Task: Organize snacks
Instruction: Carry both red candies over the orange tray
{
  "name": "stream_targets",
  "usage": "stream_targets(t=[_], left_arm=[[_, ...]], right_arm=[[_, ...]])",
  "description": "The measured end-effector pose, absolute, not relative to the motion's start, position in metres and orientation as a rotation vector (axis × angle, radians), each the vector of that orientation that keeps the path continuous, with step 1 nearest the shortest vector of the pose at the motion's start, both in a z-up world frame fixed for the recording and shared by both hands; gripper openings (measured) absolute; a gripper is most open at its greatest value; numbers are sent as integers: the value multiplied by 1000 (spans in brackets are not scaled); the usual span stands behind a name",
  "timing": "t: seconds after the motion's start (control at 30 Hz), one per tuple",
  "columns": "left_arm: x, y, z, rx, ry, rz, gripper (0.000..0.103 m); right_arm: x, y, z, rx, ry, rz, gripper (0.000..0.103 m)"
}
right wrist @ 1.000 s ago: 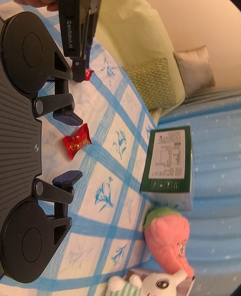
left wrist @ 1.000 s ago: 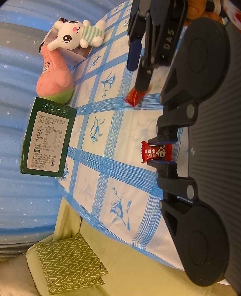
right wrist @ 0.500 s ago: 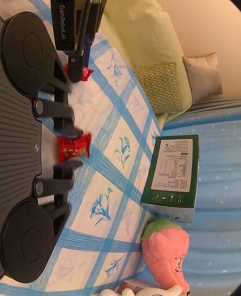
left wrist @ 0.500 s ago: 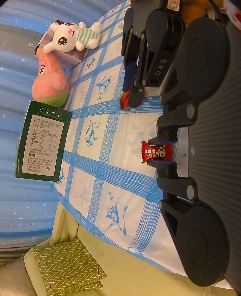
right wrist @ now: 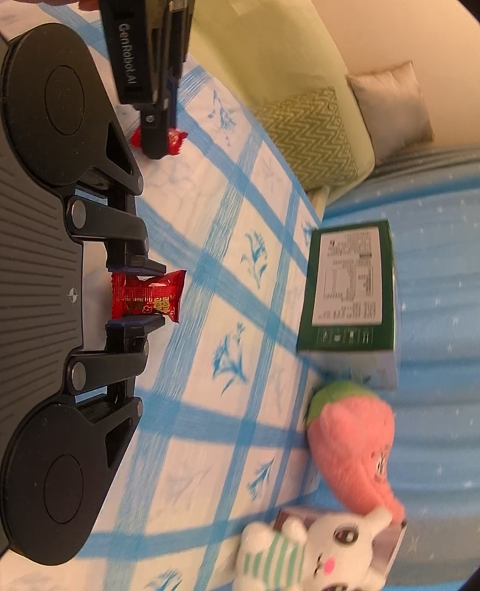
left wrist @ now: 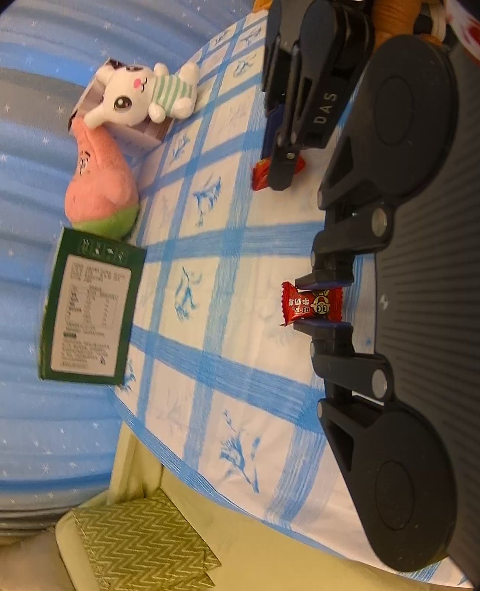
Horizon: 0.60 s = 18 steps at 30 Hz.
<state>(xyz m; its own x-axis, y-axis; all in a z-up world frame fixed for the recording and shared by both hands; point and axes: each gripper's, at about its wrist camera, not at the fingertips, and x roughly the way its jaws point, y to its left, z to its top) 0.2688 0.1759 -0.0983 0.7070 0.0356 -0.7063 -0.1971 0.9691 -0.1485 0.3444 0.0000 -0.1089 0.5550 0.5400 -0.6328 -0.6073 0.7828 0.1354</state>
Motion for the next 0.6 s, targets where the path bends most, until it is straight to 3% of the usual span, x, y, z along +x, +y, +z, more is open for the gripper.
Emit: stream_targets(t=[0.6], left_arm=[[230, 89, -65, -169, 735, -39, 14]], right_arm=[[262, -99, -71, -52, 790, 463, 22]])
